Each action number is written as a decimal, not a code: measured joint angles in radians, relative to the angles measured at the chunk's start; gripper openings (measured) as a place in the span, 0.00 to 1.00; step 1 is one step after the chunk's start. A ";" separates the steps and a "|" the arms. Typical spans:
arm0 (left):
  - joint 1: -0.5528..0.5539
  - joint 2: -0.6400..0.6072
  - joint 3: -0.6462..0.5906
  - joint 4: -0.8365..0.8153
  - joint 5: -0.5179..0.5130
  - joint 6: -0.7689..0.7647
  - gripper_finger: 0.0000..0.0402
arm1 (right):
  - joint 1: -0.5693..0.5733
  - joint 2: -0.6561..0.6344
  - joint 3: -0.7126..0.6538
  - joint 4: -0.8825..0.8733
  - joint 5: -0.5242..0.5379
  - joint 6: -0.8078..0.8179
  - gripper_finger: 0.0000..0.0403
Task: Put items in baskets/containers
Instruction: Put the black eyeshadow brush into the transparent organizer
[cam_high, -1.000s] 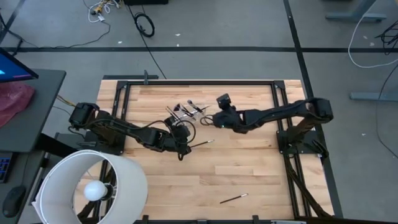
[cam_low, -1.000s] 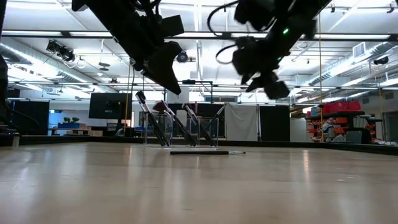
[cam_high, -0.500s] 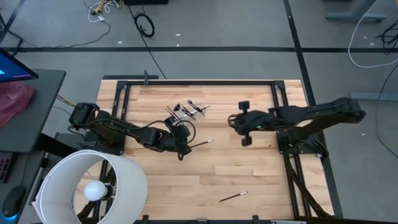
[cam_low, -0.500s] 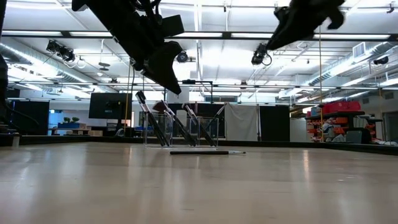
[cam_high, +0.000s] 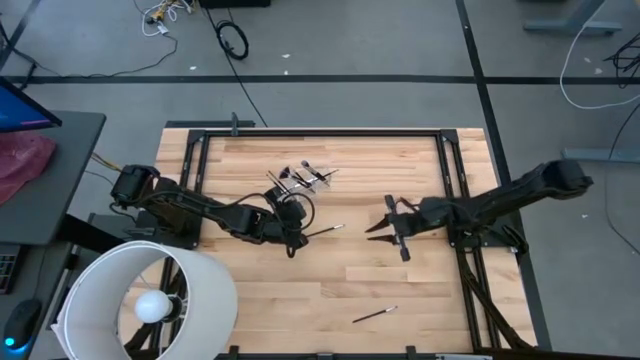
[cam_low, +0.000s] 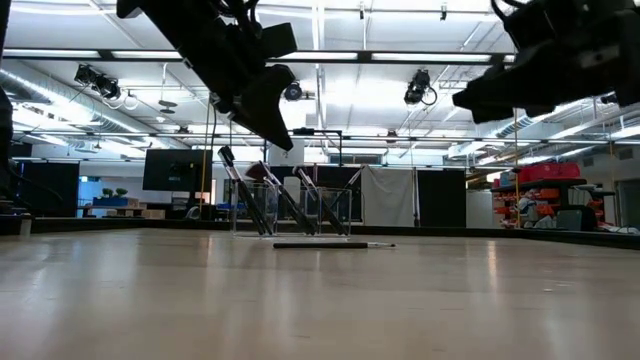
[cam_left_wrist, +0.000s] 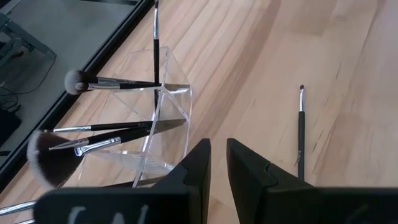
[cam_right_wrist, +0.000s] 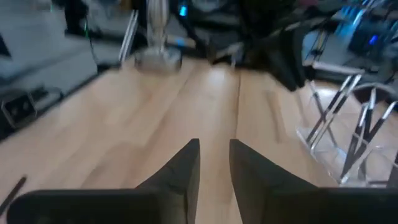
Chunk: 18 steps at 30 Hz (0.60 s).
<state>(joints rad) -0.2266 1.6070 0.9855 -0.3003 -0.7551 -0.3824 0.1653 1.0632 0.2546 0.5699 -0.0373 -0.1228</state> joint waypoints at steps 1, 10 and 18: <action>0.000 0.000 0.000 0.001 0.000 0.000 0.14 | 0.001 0.016 -0.029 0.073 0.001 0.007 0.22; 0.004 0.000 0.000 0.018 0.000 0.001 0.14 | 0.001 0.154 -0.084 0.198 0.001 0.101 0.30; 0.015 0.000 0.000 0.028 0.000 0.001 0.14 | 0.105 0.296 -0.084 0.357 -0.080 0.231 0.45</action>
<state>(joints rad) -0.2117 1.6070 0.9855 -0.2726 -0.7554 -0.3813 0.2702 1.3593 0.1708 0.9268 -0.1176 0.1085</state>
